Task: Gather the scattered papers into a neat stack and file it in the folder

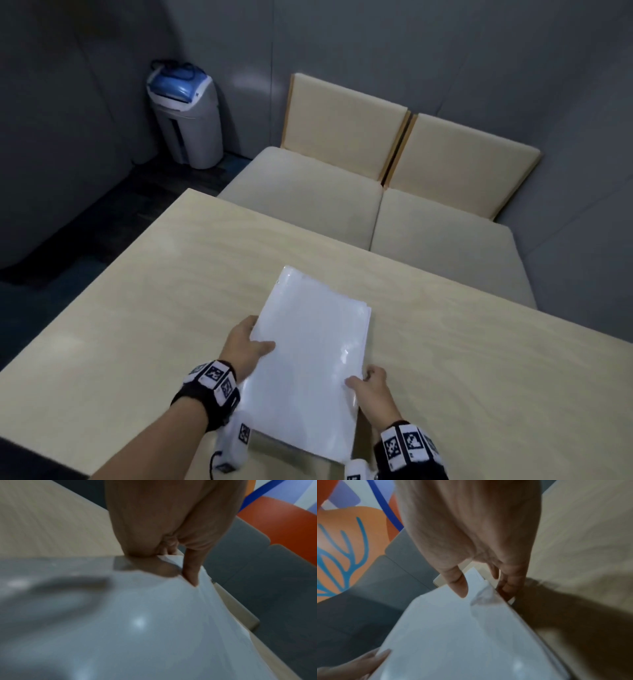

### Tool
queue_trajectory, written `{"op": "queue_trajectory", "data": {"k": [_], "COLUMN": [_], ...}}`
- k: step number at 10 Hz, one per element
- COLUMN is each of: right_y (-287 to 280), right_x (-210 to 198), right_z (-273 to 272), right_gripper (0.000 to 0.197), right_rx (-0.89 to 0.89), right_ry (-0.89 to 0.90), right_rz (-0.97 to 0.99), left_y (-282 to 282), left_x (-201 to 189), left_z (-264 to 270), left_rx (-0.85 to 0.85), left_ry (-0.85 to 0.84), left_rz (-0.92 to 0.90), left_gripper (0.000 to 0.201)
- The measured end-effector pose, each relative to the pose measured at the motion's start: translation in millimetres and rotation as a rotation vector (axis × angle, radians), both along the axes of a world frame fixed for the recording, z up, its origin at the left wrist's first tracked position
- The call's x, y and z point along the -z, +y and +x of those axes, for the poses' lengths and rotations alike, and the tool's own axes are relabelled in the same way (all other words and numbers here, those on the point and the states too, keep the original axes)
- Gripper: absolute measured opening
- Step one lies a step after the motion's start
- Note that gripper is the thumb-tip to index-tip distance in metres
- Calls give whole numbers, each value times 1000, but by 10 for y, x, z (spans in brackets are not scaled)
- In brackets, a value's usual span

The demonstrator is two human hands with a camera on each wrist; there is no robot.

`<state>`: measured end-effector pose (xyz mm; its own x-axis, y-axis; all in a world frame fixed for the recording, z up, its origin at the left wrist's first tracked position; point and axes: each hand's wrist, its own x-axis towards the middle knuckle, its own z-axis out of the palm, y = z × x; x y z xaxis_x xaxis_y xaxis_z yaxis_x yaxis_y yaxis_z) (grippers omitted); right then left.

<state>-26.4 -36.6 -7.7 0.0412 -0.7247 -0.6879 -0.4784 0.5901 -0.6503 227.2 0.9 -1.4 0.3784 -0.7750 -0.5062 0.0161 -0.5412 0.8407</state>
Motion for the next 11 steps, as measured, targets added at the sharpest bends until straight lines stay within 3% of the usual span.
{"op": "queue_trajectory", "data": {"k": [1, 2, 3, 4, 5, 6, 7, 8, 9, 10, 11], "right_y": [-41, -104, -199, -315, -450, -549, -517, -373, -337, -369, -350], "right_x": [9, 27, 35, -13, -4, 150, 292, 271, 209, 133, 55], "right_z": [294, 682, 1117, 1613, 2087, 2583, 2922, 3027, 2980, 2865, 2661], "right_gripper": [38, 47, 25, 22, 17, 6, 18, 39, 44, 45, 44], "right_rx": [20, -24, 36, 91, 32, -133, -369, -458, -653, -748, -680], "right_ry": [-90, -100, -205, -377, -352, -170, 190, 369, 484, 484, 425], "right_rz": [121, 84, 26, 41, 25, -26, -259, -542, -591, -593, -554], "left_y": [28, -9, -74, -180, -288, -366, -278, -114, -87, -173, -208], "left_x": [-238, -407, -538, -598, -496, -201, 106, 346, 342, 309, 268], "left_z": [363, 782, 1241, 1757, 2307, 2826, 3029, 3039, 2937, 2764, 2552], "left_rx": [-24, -10, -28, -59, -83, -48, 238, 504, 608, 679, 676], "left_ry": [172, 256, 340, 366, 293, -84, -579, -920, -1028, -1132, -1029], "left_rz": [-106, -155, -194, -223, -211, -53, 170, 302, 277, 236, 219], "left_gripper": [42, 48, 48, 46, 49, 71, 89, 77, 63, 58, 59]}}
